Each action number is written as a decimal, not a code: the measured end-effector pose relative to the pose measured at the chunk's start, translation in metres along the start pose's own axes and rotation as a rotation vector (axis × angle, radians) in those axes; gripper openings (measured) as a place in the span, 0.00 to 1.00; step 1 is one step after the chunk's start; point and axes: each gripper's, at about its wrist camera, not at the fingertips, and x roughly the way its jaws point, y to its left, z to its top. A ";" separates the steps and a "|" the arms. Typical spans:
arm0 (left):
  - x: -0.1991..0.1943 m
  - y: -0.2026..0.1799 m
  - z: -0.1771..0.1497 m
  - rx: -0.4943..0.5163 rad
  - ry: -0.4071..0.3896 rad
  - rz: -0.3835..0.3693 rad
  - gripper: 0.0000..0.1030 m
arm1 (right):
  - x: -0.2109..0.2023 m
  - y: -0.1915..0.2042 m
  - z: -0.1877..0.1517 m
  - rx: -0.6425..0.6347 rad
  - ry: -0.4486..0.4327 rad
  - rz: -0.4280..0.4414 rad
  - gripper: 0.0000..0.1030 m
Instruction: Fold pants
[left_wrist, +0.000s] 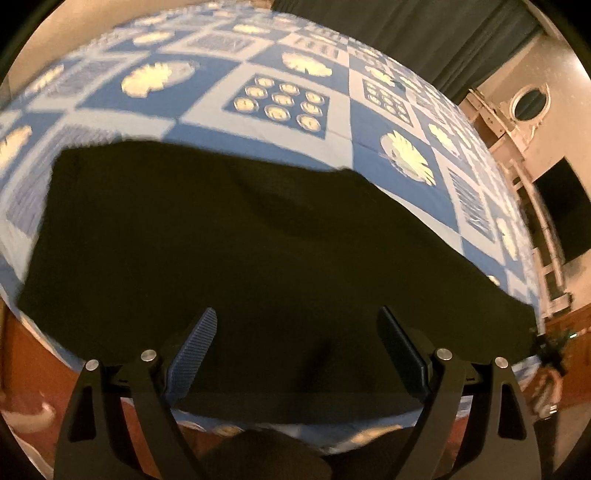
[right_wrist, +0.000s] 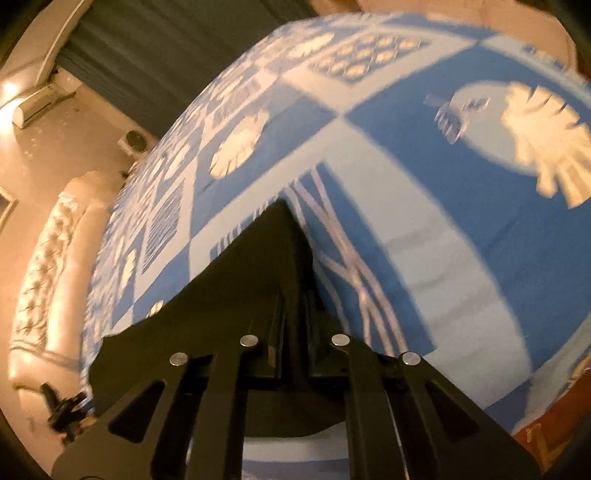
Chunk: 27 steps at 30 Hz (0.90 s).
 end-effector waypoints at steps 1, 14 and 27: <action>-0.002 0.002 0.001 0.028 -0.022 0.030 0.84 | 0.006 0.000 0.002 0.002 0.035 -0.008 0.07; 0.011 0.059 0.013 0.060 -0.042 0.139 0.84 | 0.041 0.194 -0.008 -0.376 0.130 0.274 0.48; 0.009 0.126 0.025 0.015 -0.100 0.175 0.85 | 0.188 0.351 -0.099 -0.902 0.555 0.260 0.30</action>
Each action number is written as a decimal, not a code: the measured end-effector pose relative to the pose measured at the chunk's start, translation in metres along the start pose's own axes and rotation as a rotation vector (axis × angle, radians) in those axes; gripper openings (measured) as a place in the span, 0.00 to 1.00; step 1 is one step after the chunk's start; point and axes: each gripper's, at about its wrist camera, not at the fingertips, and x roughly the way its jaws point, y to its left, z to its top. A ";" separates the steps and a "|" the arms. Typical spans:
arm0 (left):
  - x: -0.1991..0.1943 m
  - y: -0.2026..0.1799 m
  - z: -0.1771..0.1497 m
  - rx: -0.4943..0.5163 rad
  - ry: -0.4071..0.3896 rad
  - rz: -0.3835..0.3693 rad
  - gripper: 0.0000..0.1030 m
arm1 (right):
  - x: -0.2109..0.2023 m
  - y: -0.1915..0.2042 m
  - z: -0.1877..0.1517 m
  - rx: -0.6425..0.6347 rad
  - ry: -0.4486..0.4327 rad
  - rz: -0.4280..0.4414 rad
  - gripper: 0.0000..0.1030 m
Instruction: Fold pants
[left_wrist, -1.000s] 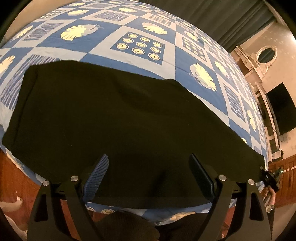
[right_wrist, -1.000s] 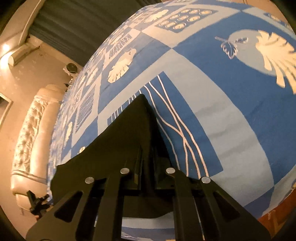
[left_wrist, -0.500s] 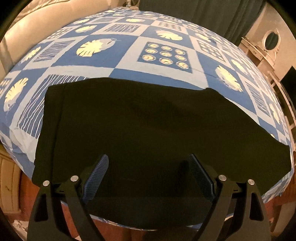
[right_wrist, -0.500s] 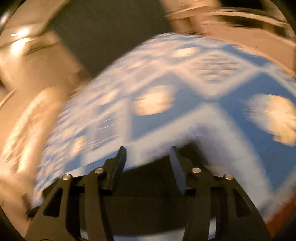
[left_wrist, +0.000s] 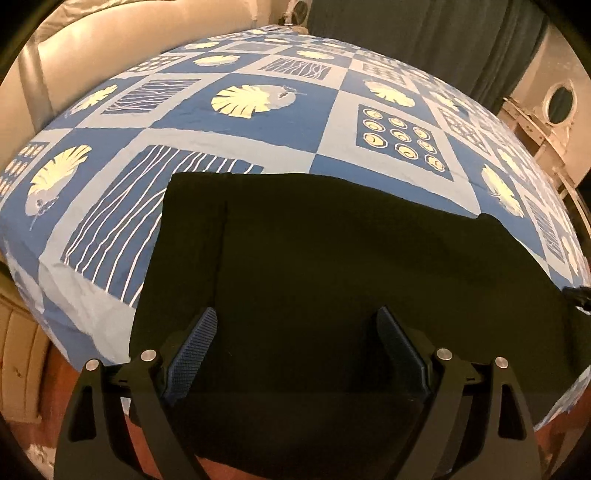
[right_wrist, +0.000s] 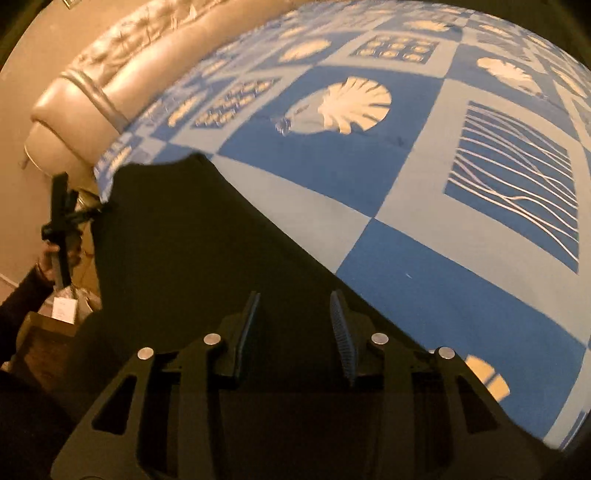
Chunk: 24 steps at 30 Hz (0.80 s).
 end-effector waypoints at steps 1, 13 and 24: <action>0.001 0.001 0.000 0.001 -0.005 -0.007 0.85 | 0.005 0.004 0.000 -0.010 0.020 -0.019 0.15; 0.027 0.017 0.021 0.004 -0.082 0.070 0.91 | 0.009 -0.004 0.000 0.039 -0.022 -0.115 0.04; 0.034 0.038 0.027 -0.004 -0.121 0.046 0.96 | -0.143 -0.088 -0.150 0.615 -0.462 -0.073 0.66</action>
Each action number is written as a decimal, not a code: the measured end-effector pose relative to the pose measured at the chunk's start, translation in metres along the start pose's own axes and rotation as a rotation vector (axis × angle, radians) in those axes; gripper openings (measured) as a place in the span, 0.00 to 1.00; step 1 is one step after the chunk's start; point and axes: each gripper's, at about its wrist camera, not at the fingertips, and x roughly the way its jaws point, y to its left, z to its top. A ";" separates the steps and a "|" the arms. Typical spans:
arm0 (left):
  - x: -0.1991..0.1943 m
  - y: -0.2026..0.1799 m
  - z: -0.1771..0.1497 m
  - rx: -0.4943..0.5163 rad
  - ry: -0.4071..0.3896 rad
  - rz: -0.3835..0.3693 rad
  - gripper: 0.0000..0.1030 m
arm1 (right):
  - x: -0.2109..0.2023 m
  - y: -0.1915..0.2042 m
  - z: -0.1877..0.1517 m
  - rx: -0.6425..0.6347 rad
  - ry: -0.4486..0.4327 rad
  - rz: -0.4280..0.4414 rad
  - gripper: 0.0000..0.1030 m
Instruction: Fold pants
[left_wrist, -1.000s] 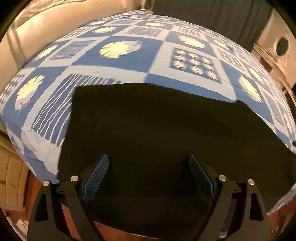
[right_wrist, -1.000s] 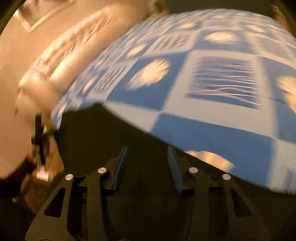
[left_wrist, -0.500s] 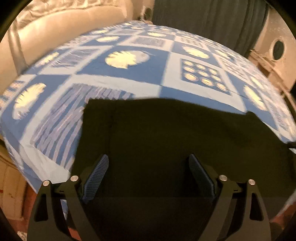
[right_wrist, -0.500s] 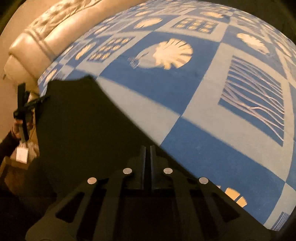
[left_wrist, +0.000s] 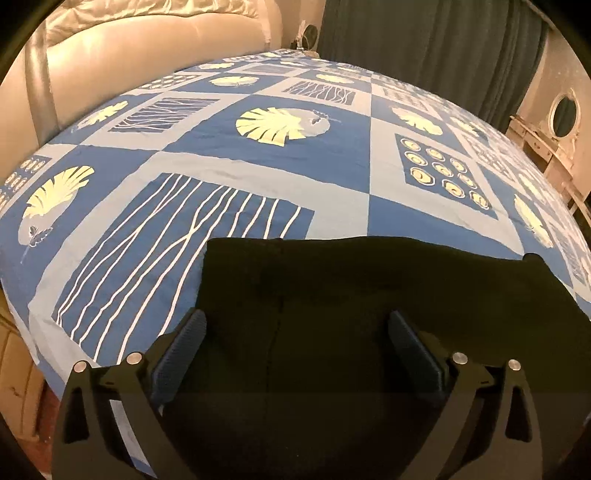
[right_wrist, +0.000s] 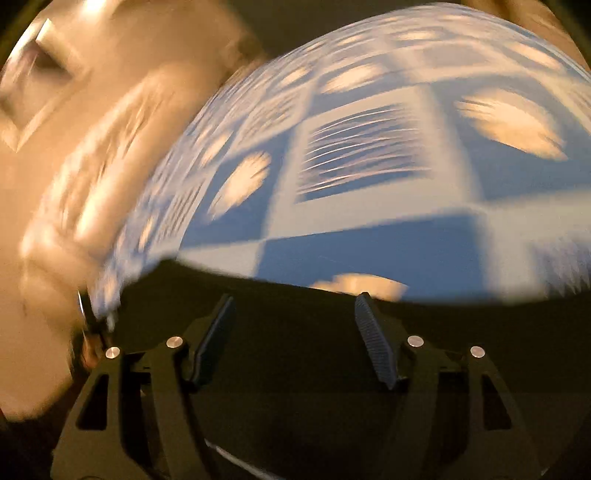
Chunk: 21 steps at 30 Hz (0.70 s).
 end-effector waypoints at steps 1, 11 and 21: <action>-0.002 -0.001 -0.002 0.007 -0.002 0.005 0.96 | -0.019 -0.018 -0.004 0.048 -0.039 -0.032 0.66; -0.005 -0.006 -0.004 -0.020 0.029 0.043 0.96 | -0.137 -0.185 -0.096 0.697 -0.335 -0.036 0.70; -0.055 -0.038 -0.002 -0.021 -0.058 0.081 0.96 | -0.088 -0.186 -0.107 0.799 -0.333 0.239 0.70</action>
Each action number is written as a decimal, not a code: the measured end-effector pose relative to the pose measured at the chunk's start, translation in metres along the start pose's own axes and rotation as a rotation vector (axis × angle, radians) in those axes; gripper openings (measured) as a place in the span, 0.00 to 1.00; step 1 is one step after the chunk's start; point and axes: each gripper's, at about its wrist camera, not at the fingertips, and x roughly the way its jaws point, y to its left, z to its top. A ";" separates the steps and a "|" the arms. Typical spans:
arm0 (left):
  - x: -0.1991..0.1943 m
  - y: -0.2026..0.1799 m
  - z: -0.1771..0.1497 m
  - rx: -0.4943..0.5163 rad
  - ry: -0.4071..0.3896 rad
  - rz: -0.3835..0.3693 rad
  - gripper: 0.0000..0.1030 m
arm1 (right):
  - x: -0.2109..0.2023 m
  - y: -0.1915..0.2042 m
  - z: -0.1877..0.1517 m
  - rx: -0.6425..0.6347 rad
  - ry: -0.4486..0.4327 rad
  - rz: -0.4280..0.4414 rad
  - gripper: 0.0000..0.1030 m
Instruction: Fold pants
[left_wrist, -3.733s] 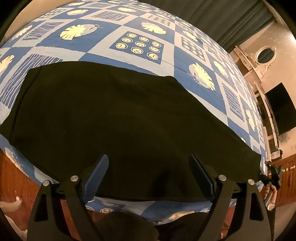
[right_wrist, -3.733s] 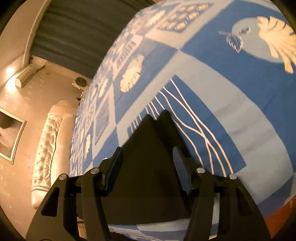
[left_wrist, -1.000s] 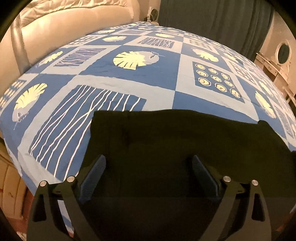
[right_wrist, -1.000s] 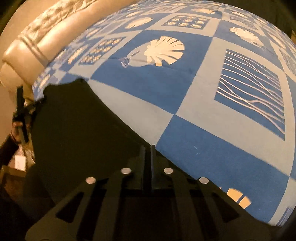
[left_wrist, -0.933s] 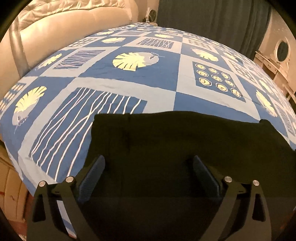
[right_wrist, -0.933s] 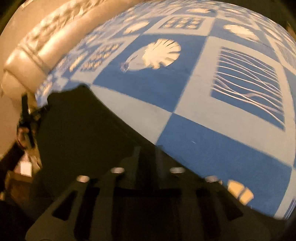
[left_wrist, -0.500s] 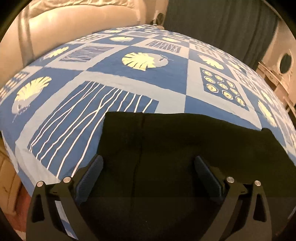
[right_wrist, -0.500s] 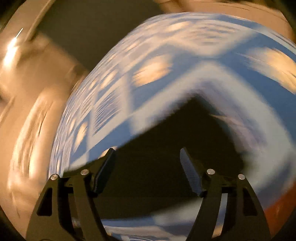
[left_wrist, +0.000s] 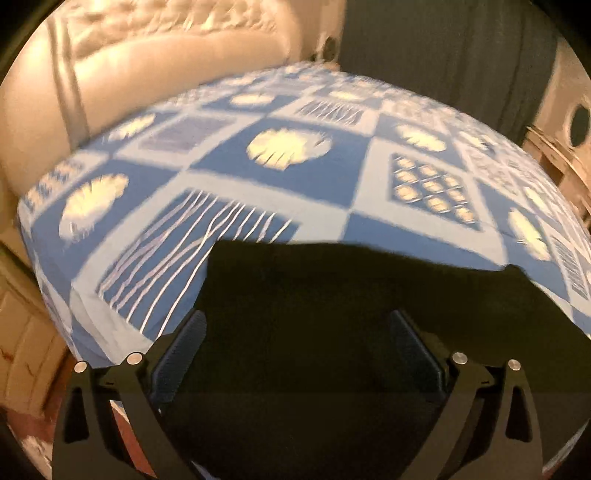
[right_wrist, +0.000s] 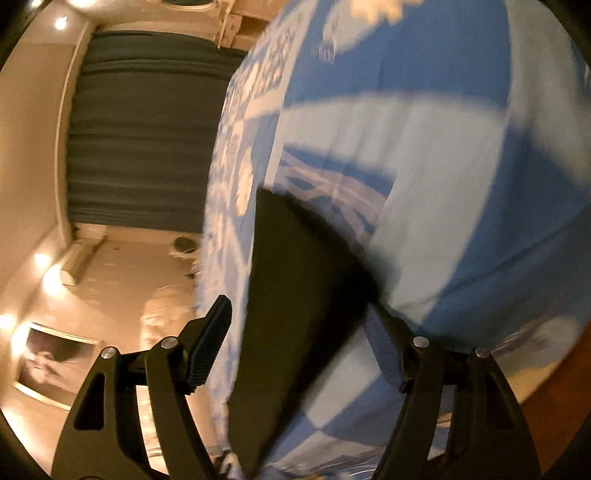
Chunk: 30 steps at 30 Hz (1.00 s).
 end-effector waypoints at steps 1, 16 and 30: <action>-0.007 -0.005 0.002 0.005 -0.011 -0.014 0.96 | 0.003 -0.002 -0.002 0.023 -0.014 0.018 0.70; -0.041 -0.032 -0.014 -0.208 0.071 -0.211 0.96 | 0.017 -0.001 -0.006 0.014 -0.018 0.003 0.11; -0.060 -0.059 -0.021 -0.023 0.059 -0.122 0.96 | 0.006 0.072 -0.024 -0.200 0.004 0.051 0.11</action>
